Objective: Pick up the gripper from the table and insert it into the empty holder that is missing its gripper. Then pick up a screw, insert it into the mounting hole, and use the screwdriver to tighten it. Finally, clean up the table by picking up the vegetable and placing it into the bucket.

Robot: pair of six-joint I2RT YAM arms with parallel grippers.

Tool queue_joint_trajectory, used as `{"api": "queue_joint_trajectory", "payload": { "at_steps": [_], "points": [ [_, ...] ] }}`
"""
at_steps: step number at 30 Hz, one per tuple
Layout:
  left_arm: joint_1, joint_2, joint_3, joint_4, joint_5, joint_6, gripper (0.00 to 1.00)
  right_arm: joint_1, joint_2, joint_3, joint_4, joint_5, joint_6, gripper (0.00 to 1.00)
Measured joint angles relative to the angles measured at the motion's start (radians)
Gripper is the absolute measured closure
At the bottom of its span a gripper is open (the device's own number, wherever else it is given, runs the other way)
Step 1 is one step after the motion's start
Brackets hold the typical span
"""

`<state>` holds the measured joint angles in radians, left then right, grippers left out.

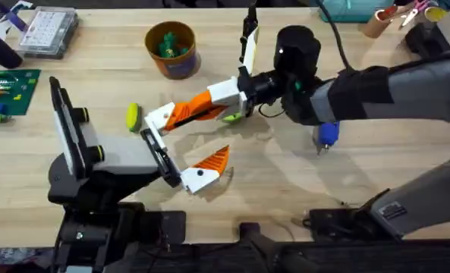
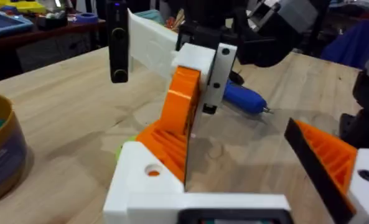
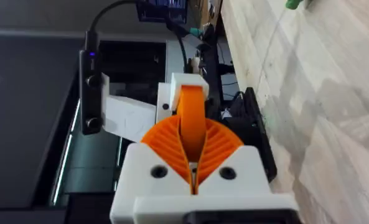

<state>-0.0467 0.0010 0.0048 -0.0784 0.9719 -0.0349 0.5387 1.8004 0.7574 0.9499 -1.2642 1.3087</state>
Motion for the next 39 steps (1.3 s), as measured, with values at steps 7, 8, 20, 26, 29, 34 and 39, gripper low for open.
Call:
{"api": "queue_joint_trajectory", "payload": {
  "at_steps": [7,8,20,26,29,34,39],
  "points": [
    [0.0,0.0,0.0,-0.003,0.03,0.0,0.016,0.01,0.0,0.0,-0.001,0.002,0.0,0.985],
    [0.0,0.0,0.0,-0.004,0.032,0.0,0.016,0.015,0.0,0.0,-0.001,0.007,0.0,0.985],
    [0.004,0.0,0.0,-0.004,0.028,-0.007,0.016,0.045,0.0,0.003,0.0,0.063,0.0,0.986],
    [0.006,0.0,0.0,-0.003,0.026,-0.006,0.016,0.047,0.0,0.007,-0.002,0.071,0.0,0.984],
    [0.006,0.0,0.0,-0.003,0.026,-0.007,0.016,0.047,0.0,0.007,-0.002,0.072,0.0,0.985],
    [0.006,0.0,0.0,-0.003,0.026,-0.006,0.016,0.047,0.0,0.007,-0.002,0.073,0.0,0.984],
    [0.006,0.0,0.0,-0.003,0.026,-0.007,0.016,0.048,0.0,0.007,-0.002,0.074,0.0,0.988]
  ]
}}
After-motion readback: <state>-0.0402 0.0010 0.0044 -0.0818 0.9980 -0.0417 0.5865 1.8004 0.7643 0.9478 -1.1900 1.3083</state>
